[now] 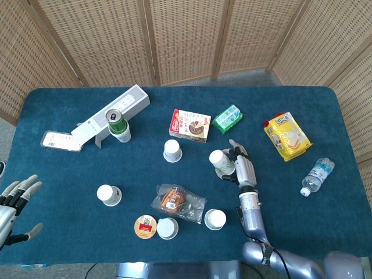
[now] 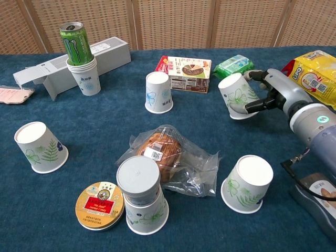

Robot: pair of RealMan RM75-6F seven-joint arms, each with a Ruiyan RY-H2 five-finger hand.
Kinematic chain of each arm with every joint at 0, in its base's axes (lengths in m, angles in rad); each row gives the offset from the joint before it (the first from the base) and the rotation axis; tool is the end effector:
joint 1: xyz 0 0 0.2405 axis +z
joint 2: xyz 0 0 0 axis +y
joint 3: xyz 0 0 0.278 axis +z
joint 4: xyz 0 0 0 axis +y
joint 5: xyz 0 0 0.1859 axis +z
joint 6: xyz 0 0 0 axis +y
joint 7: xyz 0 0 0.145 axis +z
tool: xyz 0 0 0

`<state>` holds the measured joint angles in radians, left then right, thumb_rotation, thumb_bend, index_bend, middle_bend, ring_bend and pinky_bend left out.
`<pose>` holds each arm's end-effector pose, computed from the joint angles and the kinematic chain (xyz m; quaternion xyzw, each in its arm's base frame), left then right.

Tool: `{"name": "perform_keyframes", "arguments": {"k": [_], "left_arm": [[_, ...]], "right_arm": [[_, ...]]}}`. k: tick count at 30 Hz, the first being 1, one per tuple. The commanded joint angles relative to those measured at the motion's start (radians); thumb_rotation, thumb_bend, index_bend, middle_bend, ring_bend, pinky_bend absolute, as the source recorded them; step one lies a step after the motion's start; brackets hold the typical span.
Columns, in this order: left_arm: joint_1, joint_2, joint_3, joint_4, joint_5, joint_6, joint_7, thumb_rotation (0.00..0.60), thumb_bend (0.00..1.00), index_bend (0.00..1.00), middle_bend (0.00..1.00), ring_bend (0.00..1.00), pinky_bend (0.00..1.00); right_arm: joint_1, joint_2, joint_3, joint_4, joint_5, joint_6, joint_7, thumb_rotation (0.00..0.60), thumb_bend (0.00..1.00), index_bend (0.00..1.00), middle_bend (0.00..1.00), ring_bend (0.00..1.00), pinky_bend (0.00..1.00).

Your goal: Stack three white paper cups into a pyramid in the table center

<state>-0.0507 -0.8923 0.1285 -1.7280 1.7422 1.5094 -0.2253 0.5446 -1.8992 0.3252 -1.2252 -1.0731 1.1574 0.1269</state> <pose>-0.2962 0.1325 0.2207 -0.6497 -0.4425 -0.3924 0.4775 -0.2044 -0.3309 -0.0466 0.4498 -0.6061 0.5184 0.4020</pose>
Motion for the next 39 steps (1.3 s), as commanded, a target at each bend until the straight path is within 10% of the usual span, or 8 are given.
{"name": "perform_keyframes", "arguments": {"k": [1,26,39], "left_arm": [[0.000,-0.001,0.000,-0.001,-0.001,0.000,0.001,0.600,0.31,0.00,0.00,0.00,0.00],[0.002,-0.002,0.003,-0.004,0.005,0.004,0.008,0.600,0.31,0.00,0.00,0.00,0.00],[0.000,-0.003,0.004,-0.003,0.008,0.000,0.008,0.600,0.31,0.00,0.00,0.00,0.00]], "right_arm": [[-0.008,0.004,-0.010,0.014,-0.022,-0.005,0.021,0.600,0.28,0.37,0.04,0.00,0.00],[-0.046,0.075,-0.020,-0.013,-0.124,0.010,0.099,0.600,0.28,0.22,0.00,0.00,0.00],[-0.058,0.225,-0.057,-0.163,-0.120,-0.025,-0.084,0.600,0.25,0.15,0.00,0.00,0.00]]}}
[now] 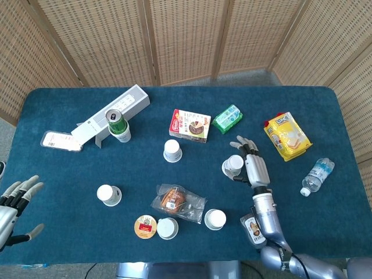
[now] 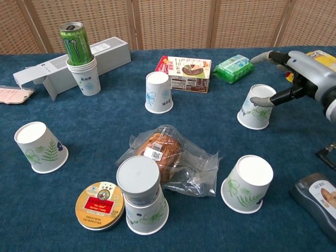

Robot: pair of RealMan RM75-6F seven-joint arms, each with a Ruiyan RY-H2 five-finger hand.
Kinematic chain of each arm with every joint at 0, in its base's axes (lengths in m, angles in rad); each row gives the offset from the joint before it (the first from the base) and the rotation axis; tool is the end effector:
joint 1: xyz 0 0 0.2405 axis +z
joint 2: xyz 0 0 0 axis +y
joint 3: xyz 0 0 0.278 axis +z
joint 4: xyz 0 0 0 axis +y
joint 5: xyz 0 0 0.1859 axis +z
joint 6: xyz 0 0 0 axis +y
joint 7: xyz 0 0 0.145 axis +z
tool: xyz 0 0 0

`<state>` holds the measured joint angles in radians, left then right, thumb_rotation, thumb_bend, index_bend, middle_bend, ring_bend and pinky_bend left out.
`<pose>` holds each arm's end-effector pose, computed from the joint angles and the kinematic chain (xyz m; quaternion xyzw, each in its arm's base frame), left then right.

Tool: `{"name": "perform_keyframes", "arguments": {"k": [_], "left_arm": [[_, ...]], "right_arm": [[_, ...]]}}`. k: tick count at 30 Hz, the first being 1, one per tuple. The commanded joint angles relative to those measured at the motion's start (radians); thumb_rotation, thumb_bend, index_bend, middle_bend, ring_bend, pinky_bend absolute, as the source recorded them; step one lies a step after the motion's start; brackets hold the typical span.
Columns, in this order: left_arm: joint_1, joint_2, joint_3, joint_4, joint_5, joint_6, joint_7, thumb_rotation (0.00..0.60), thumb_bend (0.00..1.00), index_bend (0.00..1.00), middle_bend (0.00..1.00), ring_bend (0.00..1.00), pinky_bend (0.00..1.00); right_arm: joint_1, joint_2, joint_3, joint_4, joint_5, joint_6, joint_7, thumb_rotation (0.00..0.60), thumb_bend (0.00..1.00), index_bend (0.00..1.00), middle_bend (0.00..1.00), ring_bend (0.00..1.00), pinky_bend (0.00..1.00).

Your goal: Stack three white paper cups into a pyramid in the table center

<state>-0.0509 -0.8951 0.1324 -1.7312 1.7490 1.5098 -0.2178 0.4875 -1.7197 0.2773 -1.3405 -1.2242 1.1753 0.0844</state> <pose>-0.2950 0.1315 0.2189 -0.6523 -0.4417 -0.3923 0.4749 -0.2204 -0.3236 0.0046 0.5236 -0.5309 0.5164 0.4211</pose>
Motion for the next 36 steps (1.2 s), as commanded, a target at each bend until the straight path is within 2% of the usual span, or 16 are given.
{"name": "perform_keyframes", "arguments": {"k": [1,7,10,13,16,19,27,36], "left_arm": [[0.000,0.000,0.001,0.000,0.001,0.000,0.001,0.600,0.31,0.00,0.00,0.00,0.00],[-0.001,0.000,0.000,0.000,-0.001,-0.001,0.001,0.600,0.31,0.00,0.00,0.00,0.00],[-0.002,-0.001,0.000,-0.001,-0.001,-0.003,0.003,0.600,0.31,0.00,0.00,0.00,0.00],[-0.002,-0.002,-0.001,0.000,-0.004,-0.004,0.003,0.600,0.31,0.00,0.00,0.00,0.00],[-0.002,-0.002,-0.001,0.000,-0.005,-0.005,0.004,0.600,0.31,0.00,0.00,0.00,0.00],[-0.002,-0.003,-0.001,0.000,-0.006,-0.005,0.004,0.600,0.31,0.00,0.00,0.00,0.00],[-0.002,-0.005,-0.003,-0.001,-0.011,-0.007,0.006,0.600,0.31,0.00,0.00,0.00,0.00],[-0.003,-0.005,-0.003,-0.002,-0.012,-0.009,0.007,0.600,0.31,0.00,0.00,0.00,0.00]], "right_arm": [[0.001,0.055,-0.008,-0.058,0.040,-0.051,-0.053,0.600,0.24,0.13,0.00,0.00,0.00],[0.010,0.093,-0.013,-0.101,0.072,-0.086,-0.108,0.600,0.24,0.10,0.00,0.00,0.00],[0.018,0.099,-0.019,-0.110,0.086,-0.101,-0.134,0.600,0.24,0.10,0.06,0.00,0.04],[0.023,0.092,-0.019,-0.111,0.097,-0.104,-0.148,0.600,0.24,0.12,0.18,0.07,0.20],[0.028,0.082,-0.018,-0.102,0.106,-0.101,-0.163,0.600,0.22,0.16,0.24,0.14,0.34],[0.032,0.066,-0.013,-0.087,0.112,-0.090,-0.171,0.600,0.22,0.21,0.28,0.20,0.42],[0.037,0.031,-0.001,-0.059,0.114,-0.059,-0.176,0.600,0.30,0.32,0.37,0.29,0.47],[0.041,0.036,0.000,-0.080,0.099,-0.045,-0.183,0.600,0.37,0.36,0.41,0.31,0.49]]}}
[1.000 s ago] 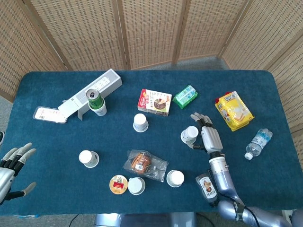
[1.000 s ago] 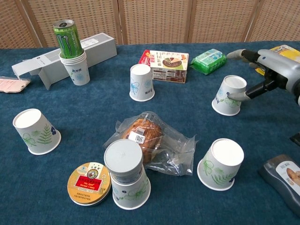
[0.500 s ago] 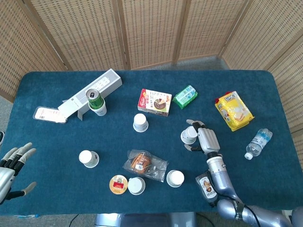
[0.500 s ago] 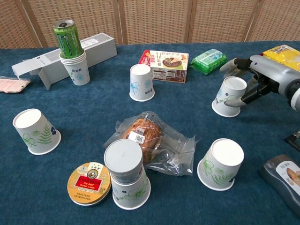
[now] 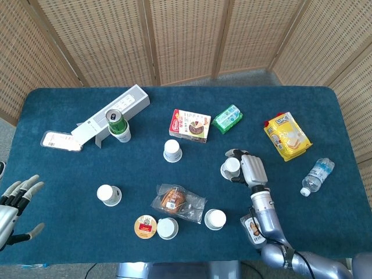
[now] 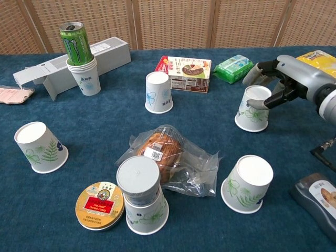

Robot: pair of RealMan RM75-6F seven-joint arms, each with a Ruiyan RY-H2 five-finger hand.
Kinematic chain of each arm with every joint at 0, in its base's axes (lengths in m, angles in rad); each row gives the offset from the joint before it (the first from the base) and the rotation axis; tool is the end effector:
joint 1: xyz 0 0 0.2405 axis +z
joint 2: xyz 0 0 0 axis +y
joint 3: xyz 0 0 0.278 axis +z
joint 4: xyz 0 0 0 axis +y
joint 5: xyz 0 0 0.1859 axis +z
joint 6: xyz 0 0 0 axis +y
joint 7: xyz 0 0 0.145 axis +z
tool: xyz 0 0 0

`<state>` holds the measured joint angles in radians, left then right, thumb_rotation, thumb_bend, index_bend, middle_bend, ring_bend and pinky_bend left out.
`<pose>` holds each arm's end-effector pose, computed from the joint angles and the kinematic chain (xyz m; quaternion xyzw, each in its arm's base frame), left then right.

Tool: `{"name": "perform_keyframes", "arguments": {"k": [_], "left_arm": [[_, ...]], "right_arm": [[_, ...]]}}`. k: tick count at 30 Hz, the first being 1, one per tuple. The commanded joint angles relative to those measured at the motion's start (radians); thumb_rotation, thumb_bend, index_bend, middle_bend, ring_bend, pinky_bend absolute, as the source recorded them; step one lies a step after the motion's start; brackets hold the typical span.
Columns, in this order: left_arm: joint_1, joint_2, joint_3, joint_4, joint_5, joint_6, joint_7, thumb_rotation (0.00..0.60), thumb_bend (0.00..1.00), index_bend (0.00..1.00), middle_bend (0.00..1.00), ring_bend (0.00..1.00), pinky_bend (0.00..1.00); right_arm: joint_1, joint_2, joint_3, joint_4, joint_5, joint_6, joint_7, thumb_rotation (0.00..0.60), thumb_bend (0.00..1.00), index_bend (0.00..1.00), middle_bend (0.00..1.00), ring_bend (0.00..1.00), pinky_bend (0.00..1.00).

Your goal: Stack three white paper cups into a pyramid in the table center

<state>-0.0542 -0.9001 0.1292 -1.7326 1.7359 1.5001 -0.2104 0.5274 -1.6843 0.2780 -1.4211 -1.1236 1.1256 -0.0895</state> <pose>-0.2962 0.1333 0.2173 -0.6509 -0.4435 -0.3891 0.4778 -0.2095 -0.3286 0.0041 0.5618 -0.5240 0.4693 0.4355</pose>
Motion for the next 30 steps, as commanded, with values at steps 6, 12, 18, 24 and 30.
{"name": "perform_keyframes", "arguments": {"k": [6,12,18,24,30], "left_arm": [[0.000,0.001,0.001,0.001,0.003,0.001,-0.002,0.600,0.31,0.00,0.00,0.00,0.00],[0.000,0.002,0.001,0.002,0.002,0.002,-0.007,0.600,0.31,0.00,0.00,0.00,0.00],[0.000,0.002,0.001,0.002,0.001,0.002,-0.006,0.600,0.31,0.00,0.00,0.00,0.00],[-0.001,0.000,0.002,0.002,0.004,0.000,-0.004,0.600,0.31,0.00,0.00,0.00,0.00],[-0.001,-0.001,0.002,0.001,0.003,-0.002,-0.002,0.600,0.31,0.00,0.00,0.00,0.00]], "right_arm": [[-0.002,-0.007,-0.005,0.014,0.011,0.003,-0.009,0.600,0.45,0.38,0.42,0.32,0.50],[-0.002,-0.010,-0.007,0.017,0.002,0.006,-0.004,0.600,0.48,0.38,0.42,0.32,0.51],[0.005,-0.007,0.000,-0.014,-0.010,0.015,-0.008,0.600,0.48,0.38,0.42,0.32,0.51],[0.025,-0.012,0.020,-0.075,-0.002,0.017,-0.038,0.600,0.48,0.38,0.42,0.32,0.51],[0.067,-0.036,0.036,-0.122,0.003,0.019,-0.117,0.600,0.47,0.39,0.42,0.32,0.51]]}}
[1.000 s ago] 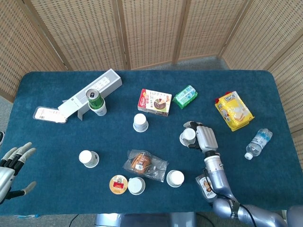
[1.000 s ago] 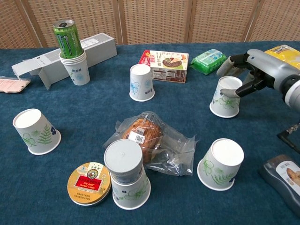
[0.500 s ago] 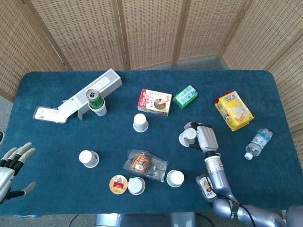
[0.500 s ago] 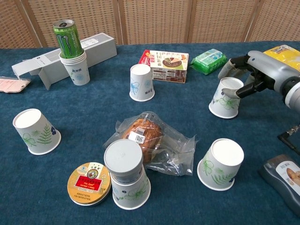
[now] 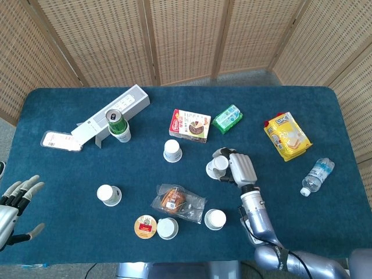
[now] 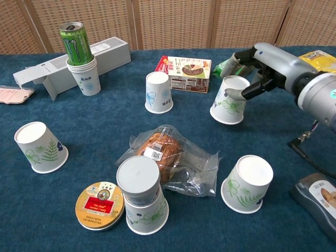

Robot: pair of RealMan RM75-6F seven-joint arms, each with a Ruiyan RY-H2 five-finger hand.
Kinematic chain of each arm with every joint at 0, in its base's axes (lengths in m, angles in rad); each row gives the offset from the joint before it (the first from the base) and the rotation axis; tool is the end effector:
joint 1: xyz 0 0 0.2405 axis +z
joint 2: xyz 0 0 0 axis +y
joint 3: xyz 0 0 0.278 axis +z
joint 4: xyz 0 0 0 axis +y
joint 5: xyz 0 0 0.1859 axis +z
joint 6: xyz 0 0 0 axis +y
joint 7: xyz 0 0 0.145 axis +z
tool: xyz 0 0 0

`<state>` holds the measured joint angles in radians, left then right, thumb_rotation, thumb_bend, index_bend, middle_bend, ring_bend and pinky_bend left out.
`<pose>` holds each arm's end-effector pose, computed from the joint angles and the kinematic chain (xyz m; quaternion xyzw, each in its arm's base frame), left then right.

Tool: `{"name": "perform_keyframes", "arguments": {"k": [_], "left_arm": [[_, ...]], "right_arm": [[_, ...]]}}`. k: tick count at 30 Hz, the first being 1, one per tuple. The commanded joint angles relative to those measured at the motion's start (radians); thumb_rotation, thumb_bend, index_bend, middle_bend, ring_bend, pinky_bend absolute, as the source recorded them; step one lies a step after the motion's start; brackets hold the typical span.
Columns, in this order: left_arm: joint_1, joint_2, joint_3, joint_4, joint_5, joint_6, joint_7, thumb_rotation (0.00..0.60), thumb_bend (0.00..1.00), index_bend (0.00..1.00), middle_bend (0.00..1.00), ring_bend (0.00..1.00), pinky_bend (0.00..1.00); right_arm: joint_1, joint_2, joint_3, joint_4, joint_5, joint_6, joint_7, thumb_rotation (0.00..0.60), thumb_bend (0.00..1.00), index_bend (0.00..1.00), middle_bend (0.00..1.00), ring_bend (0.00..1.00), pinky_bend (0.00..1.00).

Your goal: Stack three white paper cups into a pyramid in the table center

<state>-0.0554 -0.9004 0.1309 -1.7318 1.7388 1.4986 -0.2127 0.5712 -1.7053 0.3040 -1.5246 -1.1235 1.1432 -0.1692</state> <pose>-0.2961 0.1332 0.2167 -0.6519 -0.4442 -0.3891 0.4758 -0.1659 -0.3280 -0.0005 0.5753 -0.5121 0.4954 0.4017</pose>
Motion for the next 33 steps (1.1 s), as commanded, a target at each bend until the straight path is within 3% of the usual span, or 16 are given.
{"name": "perform_keyframes", "arguments": {"k": [1,15,33], "left_arm": [[0.000,0.000,0.001,0.000,0.001,-0.001,0.000,0.600,0.31,0.00,0.00,0.00,0.00],[-0.002,0.007,-0.001,0.005,-0.004,0.001,-0.025,0.600,0.31,0.00,0.00,0.00,0.00],[-0.004,0.004,-0.001,0.007,-0.009,-0.007,-0.023,0.600,0.31,0.00,0.00,0.00,0.00]], "right_arm": [[0.032,-0.022,0.014,-0.022,0.006,0.002,-0.051,0.600,0.47,0.39,0.42,0.32,0.51],[0.113,-0.119,0.043,-0.046,0.083,0.019,-0.199,0.600,0.45,0.38,0.42,0.32,0.52],[0.139,-0.183,0.030,0.044,0.108,0.022,-0.219,0.600,0.45,0.39,0.42,0.32,0.51]]}}
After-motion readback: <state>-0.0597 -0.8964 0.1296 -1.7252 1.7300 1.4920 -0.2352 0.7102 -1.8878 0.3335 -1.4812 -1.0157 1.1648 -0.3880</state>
